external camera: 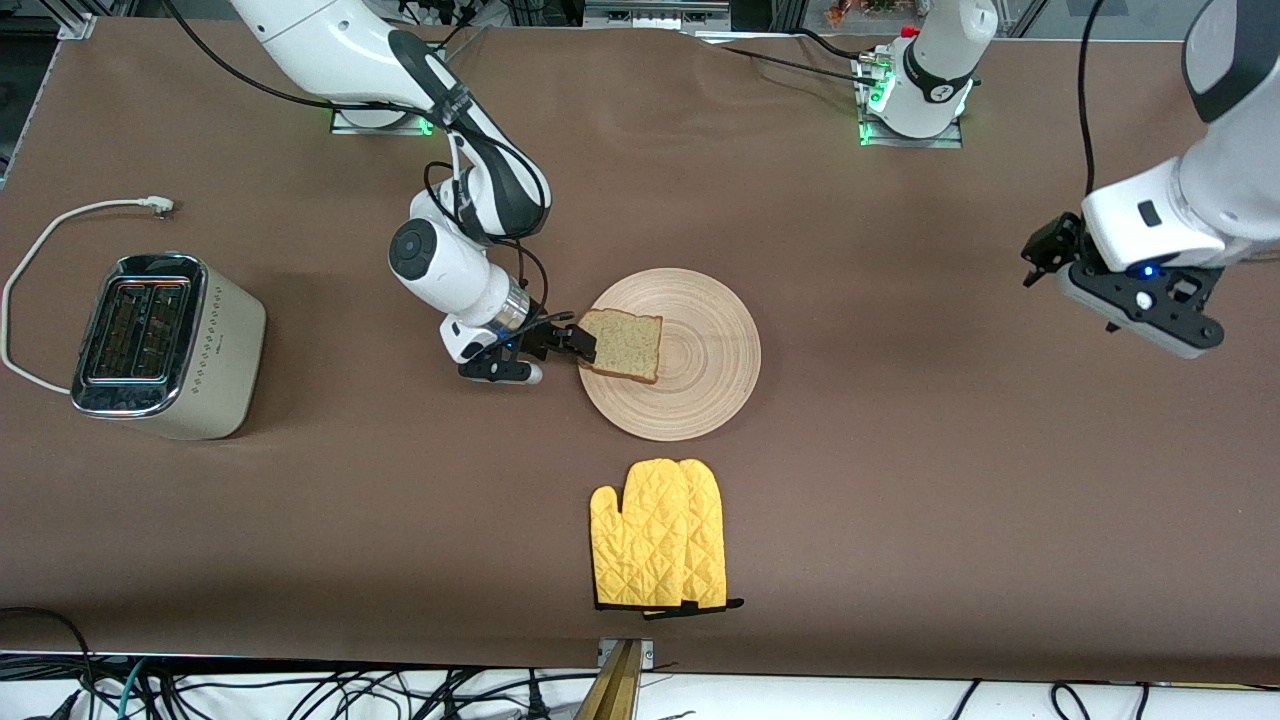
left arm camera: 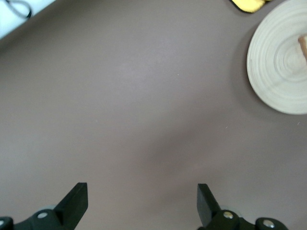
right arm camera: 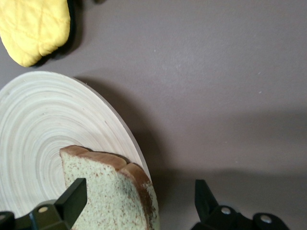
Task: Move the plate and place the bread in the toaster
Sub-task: 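Grasp the bread slice with the right gripper and lift it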
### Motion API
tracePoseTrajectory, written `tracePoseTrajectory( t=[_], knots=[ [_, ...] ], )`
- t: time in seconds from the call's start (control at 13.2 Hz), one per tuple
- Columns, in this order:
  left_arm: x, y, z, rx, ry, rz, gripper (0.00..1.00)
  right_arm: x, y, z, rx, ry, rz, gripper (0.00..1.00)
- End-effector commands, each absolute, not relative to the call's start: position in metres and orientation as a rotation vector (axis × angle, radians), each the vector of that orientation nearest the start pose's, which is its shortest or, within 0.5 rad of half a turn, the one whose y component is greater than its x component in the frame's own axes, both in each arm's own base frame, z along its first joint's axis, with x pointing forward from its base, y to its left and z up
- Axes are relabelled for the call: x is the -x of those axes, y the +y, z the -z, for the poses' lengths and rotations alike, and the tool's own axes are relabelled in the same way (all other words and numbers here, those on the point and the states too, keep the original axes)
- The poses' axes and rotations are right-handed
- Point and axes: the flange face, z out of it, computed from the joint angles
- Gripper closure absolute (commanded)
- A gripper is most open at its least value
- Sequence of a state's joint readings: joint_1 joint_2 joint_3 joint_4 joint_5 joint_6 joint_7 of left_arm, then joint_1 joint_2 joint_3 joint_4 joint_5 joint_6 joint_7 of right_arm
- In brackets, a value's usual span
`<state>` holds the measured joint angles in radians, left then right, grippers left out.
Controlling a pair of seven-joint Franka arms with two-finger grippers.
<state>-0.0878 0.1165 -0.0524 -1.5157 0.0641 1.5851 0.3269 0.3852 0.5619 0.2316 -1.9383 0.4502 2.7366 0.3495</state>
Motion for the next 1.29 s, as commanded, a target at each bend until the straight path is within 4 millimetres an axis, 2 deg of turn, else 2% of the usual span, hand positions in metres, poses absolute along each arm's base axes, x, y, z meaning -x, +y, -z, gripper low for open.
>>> tracePoseTrajectory(
  t=[0.0, 0.15, 0.23, 0.45, 0.61, 0.83, 1.14, 1.21],
  knots=[
    [-0.563, -0.068, -0.592, 3.026, 0.409, -0.065, 0.00, -0.533, 0.358, -0.219, 2.705, 0.296, 0.060, 0.10],
    [-0.545, -0.046, -0.593, 3.045, 0.247, -0.054, 0.00, -0.531, 0.359, -0.217, 2.707, 0.300, 0.055, 0.27],
    [-0.541, -0.043, -0.593, 3.044, 0.240, -0.054, 0.00, -0.529, 0.359, -0.215, 2.710, 0.301, 0.047, 0.36],
    [-0.544, -0.042, -0.597, 3.048, 0.241, -0.057, 0.00, -0.525, 0.354, -0.209, 2.711, 0.320, 0.046, 0.63],
    [-0.543, -0.055, -0.601, 3.045, 0.268, -0.043, 0.00, -0.523, 0.352, -0.207, 2.715, 0.324, 0.049, 0.74],
    [-0.547, -0.052, -0.602, 3.046, 0.263, -0.036, 0.00, -0.523, 0.353, -0.211, 2.714, 0.316, 0.051, 0.98],
    [-0.549, -0.063, -0.611, 3.070, 0.284, -0.006, 0.00, -0.526, 0.356, -0.228, 2.704, 0.292, 0.064, 1.00],
    [-0.550, -0.058, -0.610, 3.072, 0.279, -0.010, 0.00, -0.527, 0.357, -0.233, 2.702, 0.289, 0.062, 1.00]
  ],
)
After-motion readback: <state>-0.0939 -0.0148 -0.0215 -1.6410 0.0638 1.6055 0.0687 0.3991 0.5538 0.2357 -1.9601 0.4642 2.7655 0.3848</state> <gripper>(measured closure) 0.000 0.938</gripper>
